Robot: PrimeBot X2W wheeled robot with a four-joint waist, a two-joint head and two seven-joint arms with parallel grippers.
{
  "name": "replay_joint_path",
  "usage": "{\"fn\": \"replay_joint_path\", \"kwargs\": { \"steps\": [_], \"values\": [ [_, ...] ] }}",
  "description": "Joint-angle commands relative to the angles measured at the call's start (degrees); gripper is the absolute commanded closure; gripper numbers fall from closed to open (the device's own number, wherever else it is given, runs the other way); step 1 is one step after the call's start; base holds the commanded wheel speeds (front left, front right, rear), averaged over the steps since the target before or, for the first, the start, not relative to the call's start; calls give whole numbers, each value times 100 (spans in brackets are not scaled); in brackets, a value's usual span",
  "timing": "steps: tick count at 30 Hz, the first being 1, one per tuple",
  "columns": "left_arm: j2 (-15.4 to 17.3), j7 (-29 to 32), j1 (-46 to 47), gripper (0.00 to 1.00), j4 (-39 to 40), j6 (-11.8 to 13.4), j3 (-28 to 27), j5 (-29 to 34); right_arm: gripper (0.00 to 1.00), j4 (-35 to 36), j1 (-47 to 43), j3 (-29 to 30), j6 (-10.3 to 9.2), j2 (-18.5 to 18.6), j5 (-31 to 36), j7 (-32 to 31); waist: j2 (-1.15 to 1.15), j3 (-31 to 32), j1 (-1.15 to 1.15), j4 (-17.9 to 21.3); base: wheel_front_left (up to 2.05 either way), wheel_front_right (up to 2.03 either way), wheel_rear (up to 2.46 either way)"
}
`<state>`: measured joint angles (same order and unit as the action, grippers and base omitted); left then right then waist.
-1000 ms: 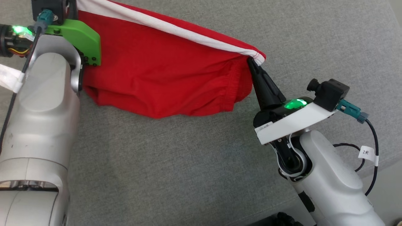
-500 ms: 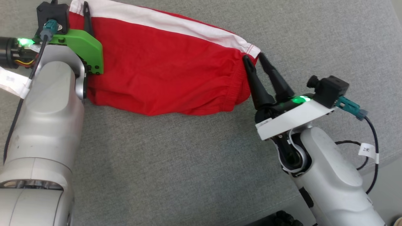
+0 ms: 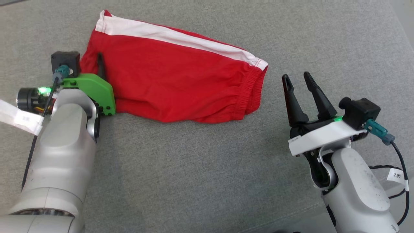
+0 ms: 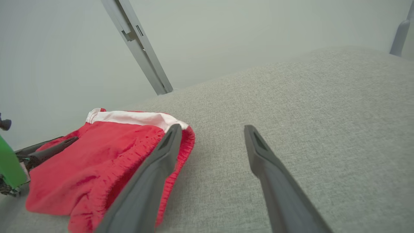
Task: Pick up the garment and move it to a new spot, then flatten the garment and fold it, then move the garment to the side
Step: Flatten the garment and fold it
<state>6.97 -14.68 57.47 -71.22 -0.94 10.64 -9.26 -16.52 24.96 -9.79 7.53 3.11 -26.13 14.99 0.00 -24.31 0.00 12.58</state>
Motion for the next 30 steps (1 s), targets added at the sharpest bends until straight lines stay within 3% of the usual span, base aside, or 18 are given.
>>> {"fn": "replay_joint_path", "kwargs": {
  "steps": [1,4,5,6,13,21,30],
  "values": [
    [10,86,-175,0,-88,-95,-17,-44,0,-48,-104,45,-8,12,84,27,0,112,0,-59,0,0,0],
    [-70,307,-357,0,-174,-298,-51,-206,0,-124,-195,131,-8,8,214,26,0,210,0,-101,0,0,0],
    [-94,374,-400,19,-194,-345,-45,-233,0,-141,-217,144,-8,7,234,26,0,234,0,-112,0,0,0],
    [-121,429,-458,97,-213,-406,-25,-265,0,-166,-234,166,-8,7,263,26,0,265,0,-123,0,0,0],
    [-156,357,-678,100,-246,-533,-36,-433,0,-296,-325,349,-8,7,565,27,0,517,0,-210,0,0,0],
    [-223,4,-1193,100,-69,-544,-241,-740,0,-567,-609,510,-8,34,873,27,0,991,0,-571,0,0,0],
    [-333,-50,-2360,100,909,-395,-483,-1009,0,-747,-1014,546,-8,61,1018,27,0,1472,0,-1108,0,0,0]
  ]
}}
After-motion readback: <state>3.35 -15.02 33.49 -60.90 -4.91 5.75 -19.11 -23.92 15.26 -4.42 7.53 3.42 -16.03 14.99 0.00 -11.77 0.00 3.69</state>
